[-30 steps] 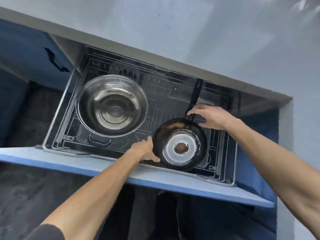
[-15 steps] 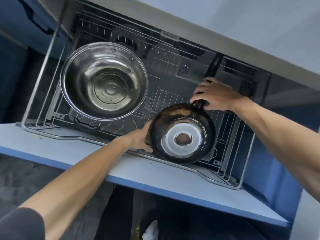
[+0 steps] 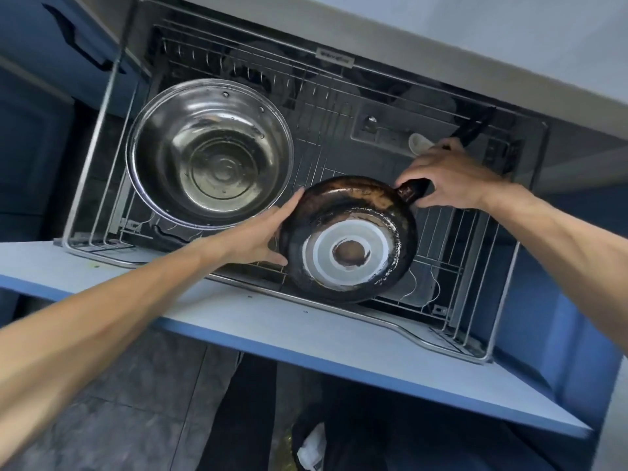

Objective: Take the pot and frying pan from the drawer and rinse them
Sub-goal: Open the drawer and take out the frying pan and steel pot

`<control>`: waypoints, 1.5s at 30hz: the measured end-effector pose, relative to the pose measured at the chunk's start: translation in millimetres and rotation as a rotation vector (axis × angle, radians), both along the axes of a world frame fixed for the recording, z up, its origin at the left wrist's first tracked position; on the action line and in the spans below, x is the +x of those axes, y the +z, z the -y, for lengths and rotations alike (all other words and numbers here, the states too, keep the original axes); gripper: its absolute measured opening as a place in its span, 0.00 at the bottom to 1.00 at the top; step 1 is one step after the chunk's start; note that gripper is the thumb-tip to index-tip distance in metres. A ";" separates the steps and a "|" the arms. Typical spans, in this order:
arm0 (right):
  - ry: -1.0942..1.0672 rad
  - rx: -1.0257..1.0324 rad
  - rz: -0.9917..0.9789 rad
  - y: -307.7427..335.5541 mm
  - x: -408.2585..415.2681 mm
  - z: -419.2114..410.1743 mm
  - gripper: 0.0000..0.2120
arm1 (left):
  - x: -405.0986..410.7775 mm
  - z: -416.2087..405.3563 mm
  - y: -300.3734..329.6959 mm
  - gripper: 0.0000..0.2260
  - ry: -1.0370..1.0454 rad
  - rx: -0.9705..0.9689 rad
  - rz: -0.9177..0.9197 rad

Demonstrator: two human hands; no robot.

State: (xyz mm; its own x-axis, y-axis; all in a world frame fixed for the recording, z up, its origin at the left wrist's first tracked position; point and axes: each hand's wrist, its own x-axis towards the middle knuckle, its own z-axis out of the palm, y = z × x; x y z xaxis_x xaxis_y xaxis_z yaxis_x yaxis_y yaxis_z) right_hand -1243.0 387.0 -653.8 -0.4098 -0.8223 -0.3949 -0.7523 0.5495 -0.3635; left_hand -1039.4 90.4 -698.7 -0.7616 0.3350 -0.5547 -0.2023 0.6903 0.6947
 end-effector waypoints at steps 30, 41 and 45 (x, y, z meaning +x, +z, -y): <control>-0.675 -0.293 0.508 264.3 62.2 27.9 0.20 | -33.6 144.6 275.6 0.47 -0.115 0.025 -0.494; -0.623 -0.300 0.482 324.0 -24.9 110.6 0.14 | -118.8 186.8 327.1 0.18 0.546 0.226 -0.647; -0.551 -0.299 0.300 300.2 -69.2 126.3 0.25 | -158.5 194.7 310.9 0.24 0.623 0.118 -0.611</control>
State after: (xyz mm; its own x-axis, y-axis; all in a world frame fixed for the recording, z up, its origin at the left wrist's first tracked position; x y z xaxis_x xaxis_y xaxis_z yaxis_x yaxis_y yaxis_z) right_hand -1312.2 260.7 -353.6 -0.7069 -0.6172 -0.3455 -0.2359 0.6663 -0.7074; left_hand -1197.9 -104.3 -387.8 -0.9772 -0.2111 0.0219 -0.0876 0.4952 0.8643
